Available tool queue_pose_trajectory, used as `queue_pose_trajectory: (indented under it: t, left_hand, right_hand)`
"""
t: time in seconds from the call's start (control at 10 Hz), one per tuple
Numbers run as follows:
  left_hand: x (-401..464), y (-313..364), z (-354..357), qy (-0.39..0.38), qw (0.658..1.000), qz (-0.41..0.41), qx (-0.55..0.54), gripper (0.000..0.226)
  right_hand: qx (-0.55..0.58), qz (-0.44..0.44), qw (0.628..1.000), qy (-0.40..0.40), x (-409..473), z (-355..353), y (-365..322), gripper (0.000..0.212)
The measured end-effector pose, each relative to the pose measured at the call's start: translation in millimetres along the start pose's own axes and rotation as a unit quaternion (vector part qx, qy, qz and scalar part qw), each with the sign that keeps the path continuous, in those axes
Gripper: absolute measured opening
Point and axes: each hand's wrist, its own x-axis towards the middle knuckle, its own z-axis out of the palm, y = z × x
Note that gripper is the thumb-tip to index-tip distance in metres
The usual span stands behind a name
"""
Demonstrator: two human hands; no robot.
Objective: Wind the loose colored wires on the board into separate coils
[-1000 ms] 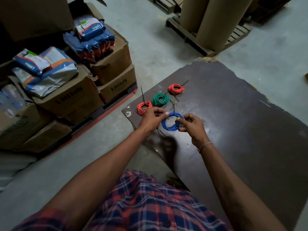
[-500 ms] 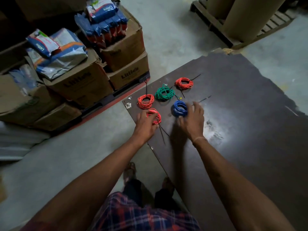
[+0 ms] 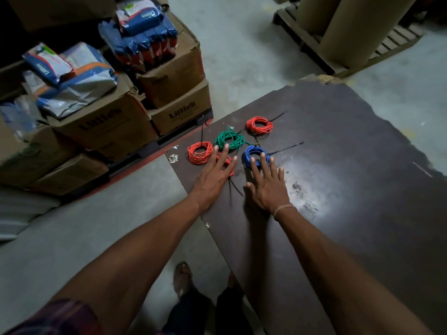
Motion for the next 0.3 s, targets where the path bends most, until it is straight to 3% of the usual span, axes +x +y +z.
queue_pose_trajectory:
  t: [0.1, 0.3]
  left_hand:
    - [7, 1, -1, 0.009, 1.000, 0.017, 0.015, 0.079]
    - [-21, -10, -33, -0.030, 0.999, 0.031, 0.014, 0.085]
  right_hand:
    - [0.013, 0.010, 1.000, -0.026, 0, -9, -2, 0.073]
    - [0.061, 0.048, 0.997, 0.007, -17, -45, -8, 0.072]
